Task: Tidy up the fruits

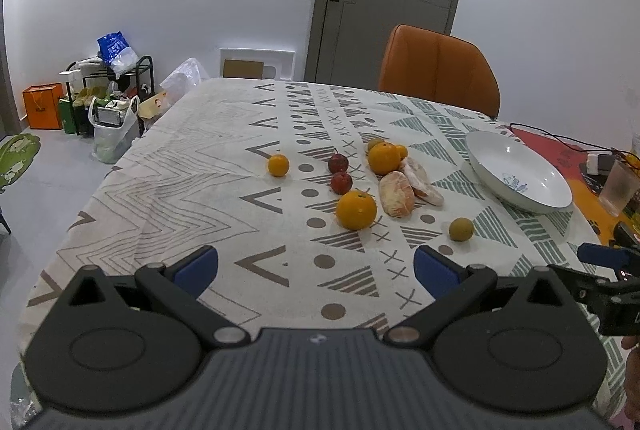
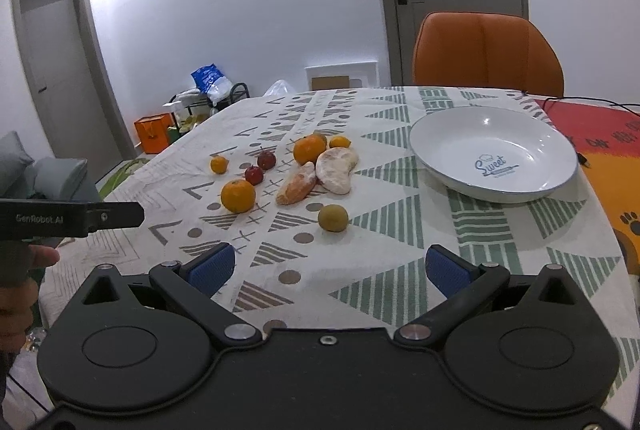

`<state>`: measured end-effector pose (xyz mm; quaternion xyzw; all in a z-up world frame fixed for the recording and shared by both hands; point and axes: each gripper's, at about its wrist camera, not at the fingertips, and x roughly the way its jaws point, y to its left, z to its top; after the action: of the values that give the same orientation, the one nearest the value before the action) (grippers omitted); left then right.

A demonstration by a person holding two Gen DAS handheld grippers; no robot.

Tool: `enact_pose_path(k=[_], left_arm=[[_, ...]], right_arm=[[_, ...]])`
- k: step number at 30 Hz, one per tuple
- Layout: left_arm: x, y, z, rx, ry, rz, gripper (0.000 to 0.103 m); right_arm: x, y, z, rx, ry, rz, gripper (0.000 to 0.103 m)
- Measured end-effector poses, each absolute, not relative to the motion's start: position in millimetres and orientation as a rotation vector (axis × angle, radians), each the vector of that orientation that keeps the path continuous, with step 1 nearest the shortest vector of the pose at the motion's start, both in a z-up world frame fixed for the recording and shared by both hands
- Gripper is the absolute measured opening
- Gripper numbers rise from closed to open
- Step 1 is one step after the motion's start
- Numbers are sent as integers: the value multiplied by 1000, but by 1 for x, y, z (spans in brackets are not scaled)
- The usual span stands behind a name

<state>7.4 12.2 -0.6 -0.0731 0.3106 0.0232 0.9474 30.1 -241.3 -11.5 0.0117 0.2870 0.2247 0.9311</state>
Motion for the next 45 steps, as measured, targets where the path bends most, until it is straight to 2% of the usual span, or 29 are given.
enact_pose_path(k=[16, 21, 26, 35, 45], left_arm=[[36, 10, -11, -171, 603, -9, 99], [50, 10, -15, -182, 614, -16, 89], [62, 10, -19, -190, 628, -28, 82], [85, 3, -28, -189, 655, -50, 68], [105, 3, -41, -205, 686, -57, 60]], right_arm=[[61, -246, -28, 103, 598, 465, 101], [73, -246, -32, 118, 614, 465, 87], [85, -248, -36, 139, 630, 459, 79], [103, -243, -44, 147, 662, 476, 69], [116, -233, -49, 136, 689, 492, 61]])
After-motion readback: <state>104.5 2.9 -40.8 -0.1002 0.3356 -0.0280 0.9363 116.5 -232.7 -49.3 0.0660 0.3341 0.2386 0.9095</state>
